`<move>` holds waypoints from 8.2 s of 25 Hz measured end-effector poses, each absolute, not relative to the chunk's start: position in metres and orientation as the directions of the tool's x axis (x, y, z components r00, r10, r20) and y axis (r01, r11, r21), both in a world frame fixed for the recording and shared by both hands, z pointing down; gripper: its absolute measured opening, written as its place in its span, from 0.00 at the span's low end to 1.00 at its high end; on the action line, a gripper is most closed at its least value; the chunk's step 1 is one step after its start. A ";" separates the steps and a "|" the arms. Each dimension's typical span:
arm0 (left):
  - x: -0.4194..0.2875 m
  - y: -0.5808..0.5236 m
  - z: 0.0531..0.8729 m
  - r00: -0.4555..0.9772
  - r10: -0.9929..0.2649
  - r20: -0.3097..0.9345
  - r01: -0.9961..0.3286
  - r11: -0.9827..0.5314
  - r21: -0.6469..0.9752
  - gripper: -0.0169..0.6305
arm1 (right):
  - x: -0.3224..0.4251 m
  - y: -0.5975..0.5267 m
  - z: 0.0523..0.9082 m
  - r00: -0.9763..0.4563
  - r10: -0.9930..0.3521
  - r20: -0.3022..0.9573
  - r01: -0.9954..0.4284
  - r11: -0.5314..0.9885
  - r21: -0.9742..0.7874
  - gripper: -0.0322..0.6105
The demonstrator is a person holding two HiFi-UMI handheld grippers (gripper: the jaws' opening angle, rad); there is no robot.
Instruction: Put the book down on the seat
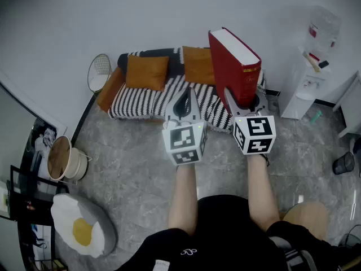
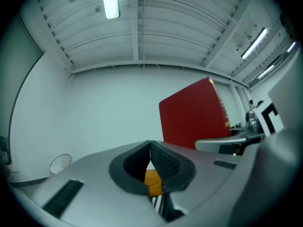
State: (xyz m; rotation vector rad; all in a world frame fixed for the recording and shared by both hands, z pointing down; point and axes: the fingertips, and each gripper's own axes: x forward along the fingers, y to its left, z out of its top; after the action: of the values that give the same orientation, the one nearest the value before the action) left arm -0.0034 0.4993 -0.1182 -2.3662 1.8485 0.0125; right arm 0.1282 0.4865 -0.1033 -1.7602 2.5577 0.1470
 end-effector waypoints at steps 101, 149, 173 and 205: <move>-0.222 -0.098 -0.019 0.239 -0.969 0.057 -0.962 -0.228 0.149 0.05 | -0.043 -0.091 -0.039 -0.364 -0.928 0.086 -0.931 0.361 -0.042 0.38; -0.095 -0.108 0.150 0.369 -0.821 0.435 -0.929 -0.307 0.208 0.05 | 0.049 -0.094 0.152 -0.335 -0.832 0.442 -0.934 0.231 -0.272 0.38; -0.091 -0.044 0.434 0.354 -0.521 0.777 -0.935 -0.205 0.289 0.05 | 0.032 -0.037 0.455 -0.325 -0.515 0.793 -0.932 0.033 -0.361 0.38; -0.076 -0.073 0.559 0.349 -0.450 0.822 -0.937 -0.143 0.319 0.05 | 0.031 -0.070 0.627 -0.263 -0.180 0.948 -0.959 -0.056 -0.277 0.50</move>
State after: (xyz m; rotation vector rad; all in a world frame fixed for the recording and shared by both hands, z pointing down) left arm -0.0765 -0.0735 0.5591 -3.1228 2.2058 -1.2648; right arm 0.0306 -0.0700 0.6273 -2.0298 2.4320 -2.2436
